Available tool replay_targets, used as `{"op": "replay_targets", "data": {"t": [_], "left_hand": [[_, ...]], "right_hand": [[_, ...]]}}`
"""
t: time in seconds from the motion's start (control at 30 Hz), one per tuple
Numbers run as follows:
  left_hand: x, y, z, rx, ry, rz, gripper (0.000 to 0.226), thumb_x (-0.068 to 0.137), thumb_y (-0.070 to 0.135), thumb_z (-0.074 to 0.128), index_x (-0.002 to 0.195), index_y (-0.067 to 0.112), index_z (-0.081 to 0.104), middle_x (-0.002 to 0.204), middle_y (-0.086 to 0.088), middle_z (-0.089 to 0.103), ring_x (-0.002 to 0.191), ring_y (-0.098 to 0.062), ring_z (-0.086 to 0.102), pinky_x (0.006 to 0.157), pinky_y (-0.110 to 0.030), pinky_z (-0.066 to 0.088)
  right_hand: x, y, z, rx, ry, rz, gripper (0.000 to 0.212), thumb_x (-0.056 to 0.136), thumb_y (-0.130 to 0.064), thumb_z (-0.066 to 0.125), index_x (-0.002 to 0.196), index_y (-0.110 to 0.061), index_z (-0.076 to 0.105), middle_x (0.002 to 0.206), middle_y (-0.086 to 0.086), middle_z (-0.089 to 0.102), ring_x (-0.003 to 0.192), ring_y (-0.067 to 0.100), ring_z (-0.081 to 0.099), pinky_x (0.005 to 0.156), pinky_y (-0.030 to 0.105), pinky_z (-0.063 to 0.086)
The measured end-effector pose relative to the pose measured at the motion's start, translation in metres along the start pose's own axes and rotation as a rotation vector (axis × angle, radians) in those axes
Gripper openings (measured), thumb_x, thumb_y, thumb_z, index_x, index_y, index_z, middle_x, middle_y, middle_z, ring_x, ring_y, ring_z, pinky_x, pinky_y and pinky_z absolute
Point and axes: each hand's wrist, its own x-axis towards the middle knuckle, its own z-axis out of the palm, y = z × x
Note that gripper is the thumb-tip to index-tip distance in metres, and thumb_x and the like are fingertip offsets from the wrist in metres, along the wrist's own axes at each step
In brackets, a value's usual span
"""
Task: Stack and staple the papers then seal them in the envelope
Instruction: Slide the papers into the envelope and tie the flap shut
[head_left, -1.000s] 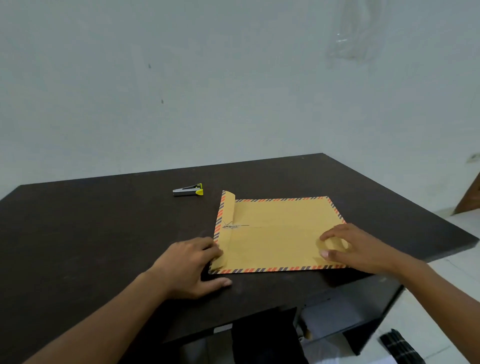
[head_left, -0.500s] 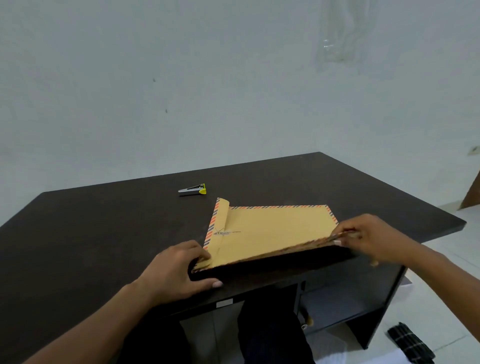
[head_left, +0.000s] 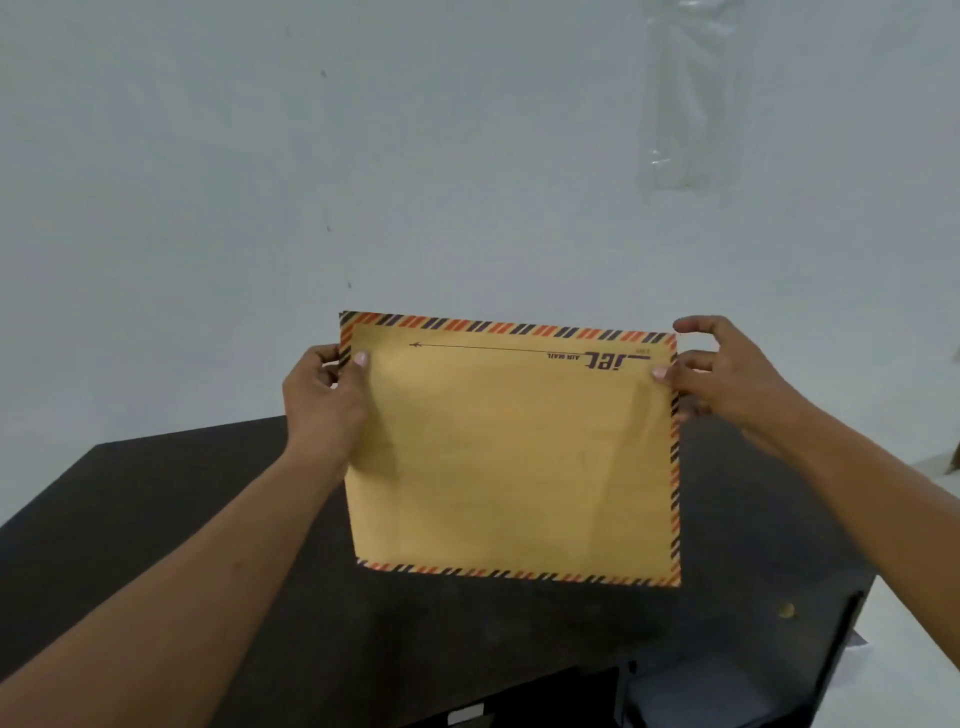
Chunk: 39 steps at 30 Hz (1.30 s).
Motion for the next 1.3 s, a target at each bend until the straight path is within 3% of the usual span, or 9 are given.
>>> {"op": "replay_targets", "data": {"t": [0.23, 0.47, 0.7, 0.77, 0.8, 0.9, 1.03, 1.13, 1.3], "left_hand": [[0.004, -0.041, 0.009, 0.068, 0.060, -0.205, 0.016, 0.101, 0.029, 0.055, 0.110, 0.015, 0.057, 0.088, 0.007, 0.057, 0.075, -0.006, 0.049, 0.065, -0.026, 0.042], [0.007, -0.096, 0.008, 0.151, -0.107, -0.547, 0.038, 0.096, 0.024, 0.065, 0.127, 0.014, 0.045, 0.117, -0.008, 0.055, 0.104, -0.024, 0.053, 0.087, -0.044, 0.048], [0.013, -0.105, 0.010, 0.533, -0.471, -0.628, 0.074, 0.077, 0.021, 0.084, 0.133, 0.014, 0.035, 0.118, -0.017, 0.056, 0.094, -0.031, 0.065, 0.049, -0.033, 0.055], [0.008, -0.104, 0.009, 0.786, -0.589, -0.573, 0.085, 0.076, 0.030, 0.086, 0.137, 0.019, 0.028, 0.123, -0.015, 0.054, 0.092, -0.030, 0.068, 0.057, -0.036, 0.059], [0.005, -0.103, 0.008, 0.968, -0.658, -0.503, 0.094, 0.072, 0.038, 0.087, 0.143, 0.020, 0.026, 0.130, -0.014, 0.053, 0.102, -0.031, 0.066, 0.072, -0.040, 0.060], [-0.003, -0.109, 0.010, 1.236, -0.863, -0.174, 0.097, 0.073, 0.060, 0.077, 0.152, 0.033, 0.028, 0.153, -0.006, 0.032, 0.141, -0.034, 0.032, 0.112, -0.049, 0.037], [-0.018, -0.108, 0.019, 1.046, -1.133, 0.153, 0.064, 0.092, 0.053, 0.060, 0.150, 0.046, 0.035, 0.163, 0.008, 0.020, 0.151, -0.025, 0.013, 0.122, -0.047, 0.019], [-0.036, -0.110, 0.029, 1.128, -1.256, 0.314, 0.059, 0.096, 0.055, 0.051, 0.151, 0.044, 0.034, 0.165, 0.010, 0.019, 0.153, -0.019, 0.009, 0.124, -0.044, 0.014], [-0.051, -0.107, 0.039, 1.356, -1.172, 0.507, 0.070, 0.090, 0.077, 0.032, 0.148, 0.038, 0.038, 0.154, 0.004, 0.040, 0.140, -0.021, 0.037, 0.115, -0.048, 0.028]], "right_hand": [[-0.004, 0.075, 0.027, -0.024, -0.193, 0.341, 0.052, 0.082, -0.014, 0.077, 0.126, -0.019, 0.048, 0.107, 0.005, 0.076, 0.099, 0.024, 0.072, 0.079, 0.045, 0.057], [-0.006, 0.130, 0.044, -0.180, -0.166, 0.493, 0.033, 0.089, -0.007, 0.069, 0.116, -0.016, 0.051, 0.105, 0.012, 0.072, 0.098, 0.029, 0.068, 0.089, 0.050, 0.054], [0.041, 0.121, 0.030, -0.714, -0.284, 0.383, 0.033, 0.086, -0.016, 0.073, 0.115, -0.022, 0.058, 0.122, 0.003, 0.064, 0.115, 0.024, 0.060, 0.101, 0.043, 0.047], [0.053, 0.115, 0.031, -0.853, -0.375, 0.331, 0.033, 0.087, -0.017, 0.071, 0.117, -0.025, 0.059, 0.126, 0.001, 0.063, 0.120, 0.023, 0.057, 0.103, 0.039, 0.045], [0.058, 0.114, 0.033, -0.921, -0.410, 0.304, 0.039, 0.088, -0.016, 0.070, 0.124, -0.024, 0.057, 0.131, 0.001, 0.059, 0.123, 0.023, 0.055, 0.104, 0.037, 0.044], [0.072, 0.114, 0.042, -1.087, -0.451, 0.224, 0.049, 0.091, -0.016, 0.066, 0.136, -0.026, 0.050, 0.140, 0.001, 0.053, 0.126, 0.023, 0.052, 0.104, 0.038, 0.043], [0.082, 0.119, 0.069, -1.322, -0.421, 0.024, 0.033, 0.095, -0.022, 0.059, 0.124, -0.037, 0.055, 0.127, -0.007, 0.062, 0.119, 0.019, 0.055, 0.106, 0.049, 0.036], [0.082, 0.124, 0.094, -1.379, -0.350, -0.194, 0.032, 0.096, -0.020, 0.054, 0.123, -0.037, 0.054, 0.127, -0.009, 0.059, 0.120, 0.018, 0.049, 0.103, 0.045, 0.037], [0.064, 0.117, 0.125, -1.108, -0.280, -0.135, 0.032, 0.094, -0.038, 0.058, 0.125, -0.031, 0.052, 0.126, -0.004, 0.055, 0.115, 0.020, 0.052, 0.095, 0.040, 0.049]]}}
